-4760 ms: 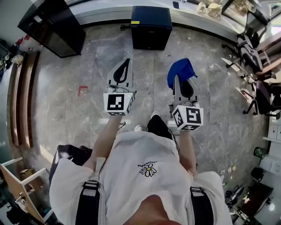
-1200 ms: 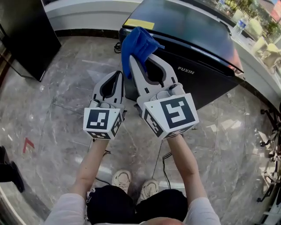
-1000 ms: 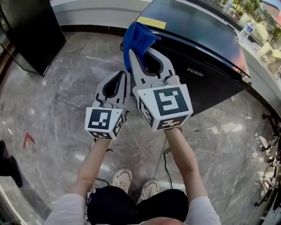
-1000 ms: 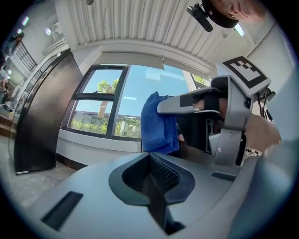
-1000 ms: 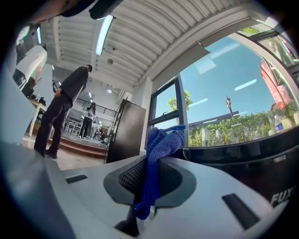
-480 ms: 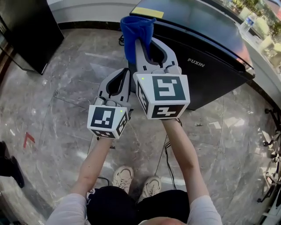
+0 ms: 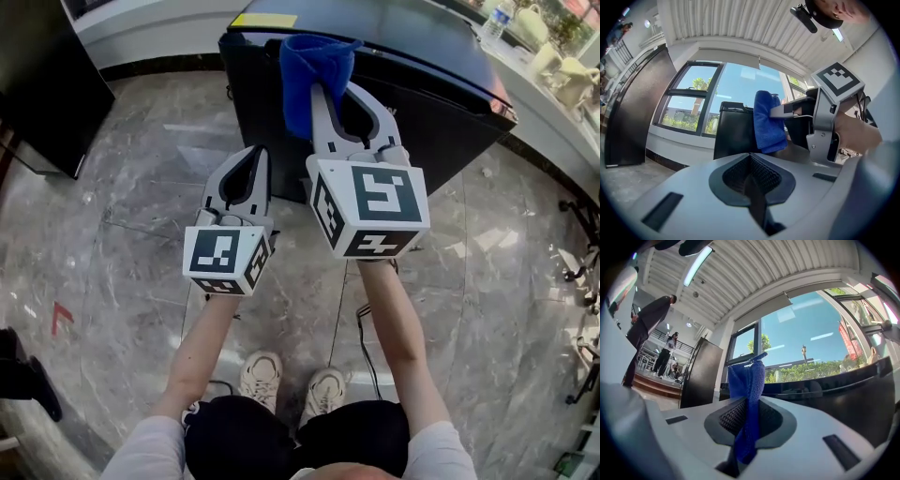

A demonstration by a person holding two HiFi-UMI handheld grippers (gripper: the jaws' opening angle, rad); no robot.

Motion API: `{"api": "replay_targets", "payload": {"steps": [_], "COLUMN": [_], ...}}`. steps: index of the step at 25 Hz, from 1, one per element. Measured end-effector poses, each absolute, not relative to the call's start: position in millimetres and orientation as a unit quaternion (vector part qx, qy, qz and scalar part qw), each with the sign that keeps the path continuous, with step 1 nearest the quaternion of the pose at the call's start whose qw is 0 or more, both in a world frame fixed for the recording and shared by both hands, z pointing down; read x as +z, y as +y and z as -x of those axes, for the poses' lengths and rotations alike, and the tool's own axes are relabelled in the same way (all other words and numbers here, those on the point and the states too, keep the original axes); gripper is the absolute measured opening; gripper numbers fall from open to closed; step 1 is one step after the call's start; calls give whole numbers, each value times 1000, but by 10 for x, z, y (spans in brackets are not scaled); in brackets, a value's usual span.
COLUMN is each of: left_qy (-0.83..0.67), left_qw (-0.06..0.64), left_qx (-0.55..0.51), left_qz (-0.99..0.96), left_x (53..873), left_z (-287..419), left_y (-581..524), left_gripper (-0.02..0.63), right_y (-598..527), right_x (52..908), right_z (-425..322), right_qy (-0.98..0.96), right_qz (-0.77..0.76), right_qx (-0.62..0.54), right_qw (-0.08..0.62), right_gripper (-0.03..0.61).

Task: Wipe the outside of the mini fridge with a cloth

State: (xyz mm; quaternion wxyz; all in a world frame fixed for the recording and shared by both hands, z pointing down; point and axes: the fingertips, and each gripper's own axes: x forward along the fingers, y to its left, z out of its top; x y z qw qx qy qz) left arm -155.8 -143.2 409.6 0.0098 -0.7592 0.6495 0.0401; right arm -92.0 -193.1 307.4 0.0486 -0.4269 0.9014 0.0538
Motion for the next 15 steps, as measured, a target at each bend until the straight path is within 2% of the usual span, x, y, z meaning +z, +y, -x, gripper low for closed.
{"api": "replay_targets", "payload": {"steps": [15], "left_qy": [586], "left_qw": [6], "left_qx": [49], "left_qz": [809], "left_x": [4074], "left_z": [658], "left_y": [-1549], "left_gripper": [5], "right_y": [-2141], "right_x": [3041], "right_z": [-921], "right_qy": [814], "right_qz": [577], "right_qx": [65], "right_qw": [30], "right_gripper": [61]}}
